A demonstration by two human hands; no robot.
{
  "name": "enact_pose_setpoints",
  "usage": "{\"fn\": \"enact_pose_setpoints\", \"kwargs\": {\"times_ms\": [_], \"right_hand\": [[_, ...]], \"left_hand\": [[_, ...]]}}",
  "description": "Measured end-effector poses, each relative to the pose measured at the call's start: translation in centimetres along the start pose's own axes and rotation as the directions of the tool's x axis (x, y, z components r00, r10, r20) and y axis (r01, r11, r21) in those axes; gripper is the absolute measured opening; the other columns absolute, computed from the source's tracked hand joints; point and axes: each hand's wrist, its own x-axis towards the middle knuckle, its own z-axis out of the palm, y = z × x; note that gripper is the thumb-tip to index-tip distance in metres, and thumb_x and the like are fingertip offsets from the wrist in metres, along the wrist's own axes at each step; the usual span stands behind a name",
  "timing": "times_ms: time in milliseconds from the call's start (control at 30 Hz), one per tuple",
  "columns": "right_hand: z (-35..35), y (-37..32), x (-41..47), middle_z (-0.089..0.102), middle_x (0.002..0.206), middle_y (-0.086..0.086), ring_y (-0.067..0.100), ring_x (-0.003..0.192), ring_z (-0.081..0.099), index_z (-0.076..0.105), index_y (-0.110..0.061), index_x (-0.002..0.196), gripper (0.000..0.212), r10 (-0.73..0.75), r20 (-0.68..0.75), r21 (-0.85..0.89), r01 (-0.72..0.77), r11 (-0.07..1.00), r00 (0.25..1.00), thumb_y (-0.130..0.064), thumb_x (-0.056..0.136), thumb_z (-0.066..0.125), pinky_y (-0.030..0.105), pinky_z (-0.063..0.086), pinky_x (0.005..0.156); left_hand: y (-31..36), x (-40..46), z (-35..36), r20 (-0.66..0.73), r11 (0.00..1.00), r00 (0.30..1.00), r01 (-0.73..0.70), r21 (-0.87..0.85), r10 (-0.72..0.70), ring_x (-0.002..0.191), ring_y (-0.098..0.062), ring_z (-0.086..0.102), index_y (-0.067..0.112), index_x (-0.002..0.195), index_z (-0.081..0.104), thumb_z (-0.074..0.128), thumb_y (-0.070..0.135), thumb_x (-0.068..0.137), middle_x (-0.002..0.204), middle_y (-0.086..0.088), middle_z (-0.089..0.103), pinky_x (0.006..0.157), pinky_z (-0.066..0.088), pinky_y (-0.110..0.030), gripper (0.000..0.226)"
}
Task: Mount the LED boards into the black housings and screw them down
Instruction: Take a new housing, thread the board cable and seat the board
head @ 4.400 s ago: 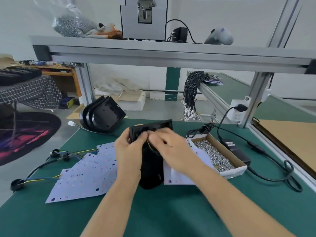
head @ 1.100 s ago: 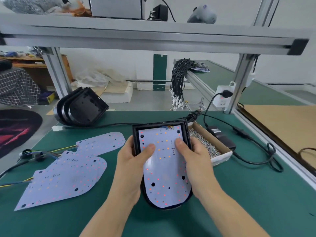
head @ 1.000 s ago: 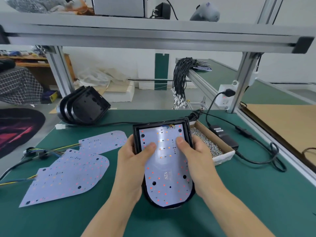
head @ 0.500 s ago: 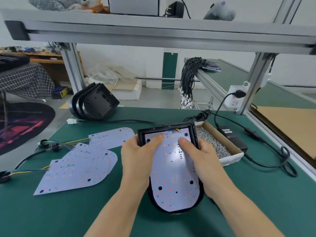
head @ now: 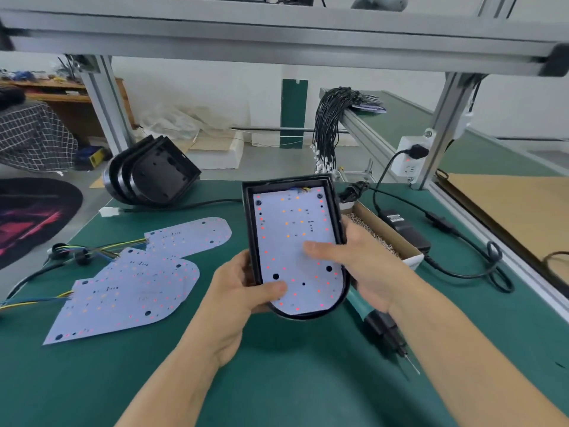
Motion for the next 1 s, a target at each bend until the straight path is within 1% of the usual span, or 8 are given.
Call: {"fn": "enact_pose_setpoints", "kwargs": {"times_ms": [133,300,467,600,767,867,933,1000], "right_hand": [[-0.4,1.5,-0.7,0.074,0.105,0.002,0.016,0.091,0.071,0.061,-0.012,0.113,0.034,0.027,0.007,-0.068,-0.027,0.997,1.000,0.000,0.082,0.069,0.023,0.055,0.066],[0.6,2.7,-0.7,0.074,0.100,0.000,0.018,0.091,0.071,0.064,-0.013,0.105,0.027,-0.157,-0.172,-0.248,0.111,0.962,0.973,-0.002,0.081,0.071,0.038,0.056,0.084],[-0.3,2.0,-1.0,0.073,0.107,0.002,0.018,0.098,0.069,0.064,-0.013,0.110,0.033,0.003,0.036,-0.090,0.000,0.996,0.999,-0.009,0.078,0.073,0.033,0.056,0.087],[-0.5,2.0,-1.1,0.074,0.105,0.001,0.015,0.092,0.069,0.071,-0.018,0.099,0.031,0.088,0.088,0.000,-0.088,0.996,0.992,-0.034,0.073,0.066,0.029,0.054,0.083],[-0.4,2.0,-1.1,0.073,0.108,0.003,0.015,0.095,0.069,0.071,-0.015,0.103,0.025,0.069,0.153,0.028,-0.075,0.997,0.986,-0.019,0.079,0.066,0.025,0.056,0.083],[-0.5,1.6,-1.1,0.074,0.103,0.004,0.014,0.092,0.070,0.071,-0.009,0.101,0.018,0.053,0.121,-0.037,-0.048,0.998,0.991,-0.011,0.084,0.065,0.021,0.054,0.080],[-0.4,1.4,-0.8,0.074,0.101,0.006,0.017,0.090,0.069,0.069,-0.001,0.100,0.026,0.008,0.019,-0.047,-0.007,0.999,1.000,-0.020,0.082,0.068,0.025,0.053,0.083],[-0.2,1.2,-0.6,0.073,0.099,0.008,0.021,0.088,0.068,0.067,0.001,0.101,0.034,-0.068,-0.086,-0.058,0.063,0.996,0.994,-0.027,0.082,0.069,0.031,0.051,0.084]], "left_hand": [[-0.3,0.4,0.2,-0.127,0.997,0.990,-0.072,-0.031,0.067,0.079,-0.019,0.072,0.011,0.103,0.065,0.071,0.004,0.056,0.094,-0.006,0.075,0.058,0.055,-0.025,0.049],[-0.8,0.5,0.5,-0.192,0.994,0.975,-0.109,0.027,0.112,0.087,-0.018,0.072,0.014,0.102,0.066,0.073,-0.008,0.070,0.094,0.000,0.076,0.068,0.055,-0.023,0.040],[0.4,0.5,-0.2,-0.098,0.997,0.995,-0.031,-0.073,0.023,0.090,-0.019,0.072,0.011,0.107,0.066,0.081,0.005,0.052,0.102,-0.003,0.075,0.070,0.057,-0.025,0.057],[2.2,1.9,-0.2,-0.201,0.969,0.965,0.122,-0.216,-0.166,0.094,-0.023,0.071,0.011,0.107,0.070,0.071,0.035,0.067,0.099,-0.003,0.075,0.093,0.051,-0.042,0.047],[3.7,2.7,0.5,-0.254,0.960,0.948,0.130,-0.249,-0.194,0.083,-0.027,0.073,0.007,0.104,0.070,0.071,0.031,0.081,0.093,-0.008,0.076,0.063,0.060,-0.035,0.033],[3.8,2.6,0.7,-0.309,0.977,0.943,0.060,-0.206,-0.123,0.077,-0.018,0.074,0.015,0.090,0.075,0.072,0.031,0.081,0.087,-0.002,0.076,0.054,0.056,-0.026,0.018],[3.7,2.2,1.1,-0.302,0.985,0.950,0.028,-0.168,-0.079,0.075,-0.016,0.073,0.015,0.079,0.077,0.073,0.025,0.081,0.085,-0.002,0.076,0.053,0.055,-0.022,0.011],[3.5,1.9,1.5,-0.262,0.989,0.964,0.005,-0.150,-0.045,0.080,-0.020,0.073,0.011,0.086,0.075,0.074,0.019,0.079,0.088,-0.005,0.076,0.062,0.059,-0.026,0.010]]}}
